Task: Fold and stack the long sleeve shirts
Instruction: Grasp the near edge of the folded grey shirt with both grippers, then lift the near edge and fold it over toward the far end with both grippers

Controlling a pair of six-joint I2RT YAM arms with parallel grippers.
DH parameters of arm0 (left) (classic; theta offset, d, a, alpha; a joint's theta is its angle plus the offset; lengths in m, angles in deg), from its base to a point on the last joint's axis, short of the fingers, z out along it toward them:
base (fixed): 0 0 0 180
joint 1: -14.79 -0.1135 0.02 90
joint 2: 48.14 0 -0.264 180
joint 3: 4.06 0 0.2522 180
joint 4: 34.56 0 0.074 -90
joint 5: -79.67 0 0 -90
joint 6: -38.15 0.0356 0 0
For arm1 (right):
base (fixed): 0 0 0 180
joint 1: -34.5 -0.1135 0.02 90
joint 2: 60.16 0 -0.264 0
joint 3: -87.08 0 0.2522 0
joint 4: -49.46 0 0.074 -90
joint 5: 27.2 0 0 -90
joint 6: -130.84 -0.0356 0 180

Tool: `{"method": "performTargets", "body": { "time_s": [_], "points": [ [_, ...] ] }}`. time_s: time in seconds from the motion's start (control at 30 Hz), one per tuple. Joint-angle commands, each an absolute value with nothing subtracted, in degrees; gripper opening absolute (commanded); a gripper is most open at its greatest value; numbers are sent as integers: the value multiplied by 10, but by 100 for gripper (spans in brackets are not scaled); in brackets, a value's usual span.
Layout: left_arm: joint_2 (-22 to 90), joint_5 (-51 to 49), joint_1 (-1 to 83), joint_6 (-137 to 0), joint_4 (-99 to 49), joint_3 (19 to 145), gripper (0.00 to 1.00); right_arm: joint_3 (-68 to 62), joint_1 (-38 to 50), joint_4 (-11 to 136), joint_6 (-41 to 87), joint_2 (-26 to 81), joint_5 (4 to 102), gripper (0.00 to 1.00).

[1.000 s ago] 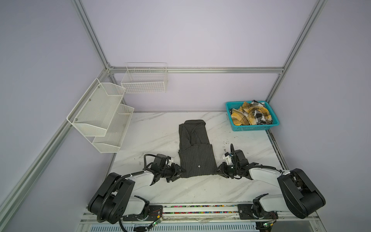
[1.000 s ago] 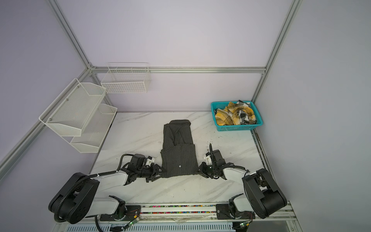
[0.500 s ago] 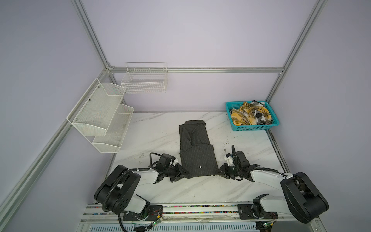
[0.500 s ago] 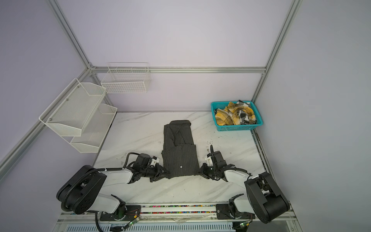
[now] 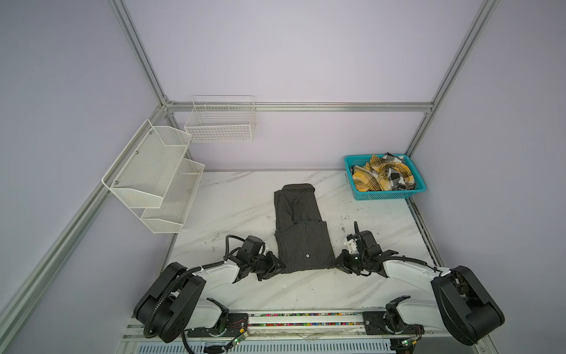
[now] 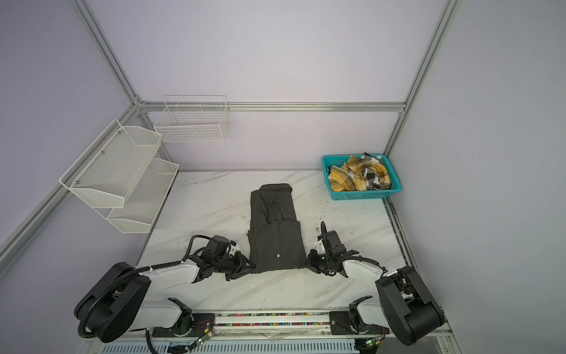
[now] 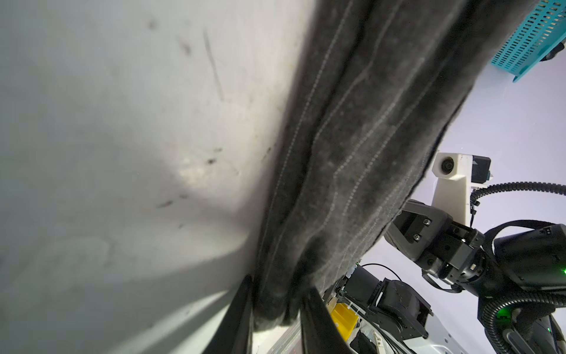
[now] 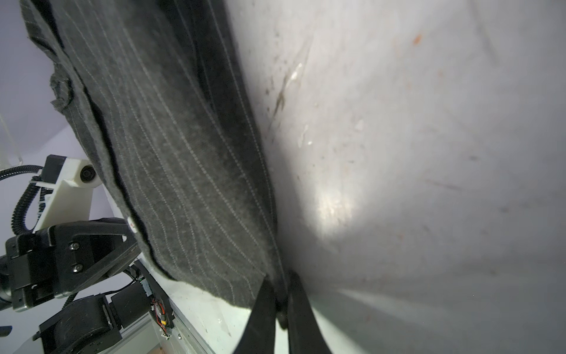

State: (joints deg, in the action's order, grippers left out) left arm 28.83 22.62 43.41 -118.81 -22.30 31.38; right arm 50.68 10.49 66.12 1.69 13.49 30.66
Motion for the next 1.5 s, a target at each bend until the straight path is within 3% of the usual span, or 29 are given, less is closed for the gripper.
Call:
{"method": "performTargets", "body": {
  "time_s": [0.0, 0.17, 0.33, 0.43, 0.57, 0.63, 0.9, 1.17, 1.27, 1.47],
  "points": [
    [301, 195, 441, -1197, -156, 289, 27, 505, 104, 699, 17, 138, 328, 11],
    [342, 196, 464, -1195, -169, 309, 31, 509, 104, 693, 15, 140, 326, 11],
    [353, 192, 468, -1203, -178, 312, 21, 509, 104, 695, 14, 141, 327, 11],
    [334, 192, 468, -1203, -163, 310, 26, 506, 104, 701, 14, 135, 328, 10],
    [286, 182, 468, -1200, -129, 303, 38, 503, 104, 705, 12, 133, 331, 10],
    [279, 184, 468, -1206, -130, 295, 39, 502, 103, 703, 11, 135, 331, 10],
    [320, 198, 472, -1209, -169, 299, 28, 498, 104, 705, 12, 139, 331, 10],
    [310, 186, 477, -1210, -151, 304, 1, 488, 104, 732, 16, 118, 344, 5],
    [287, 176, 476, -1208, -128, 304, 0, 474, 103, 754, 16, 91, 359, 0],
    [258, 172, 476, -1209, -96, 320, 0, 449, 89, 822, 31, 33, 380, 0]
  ]
}}
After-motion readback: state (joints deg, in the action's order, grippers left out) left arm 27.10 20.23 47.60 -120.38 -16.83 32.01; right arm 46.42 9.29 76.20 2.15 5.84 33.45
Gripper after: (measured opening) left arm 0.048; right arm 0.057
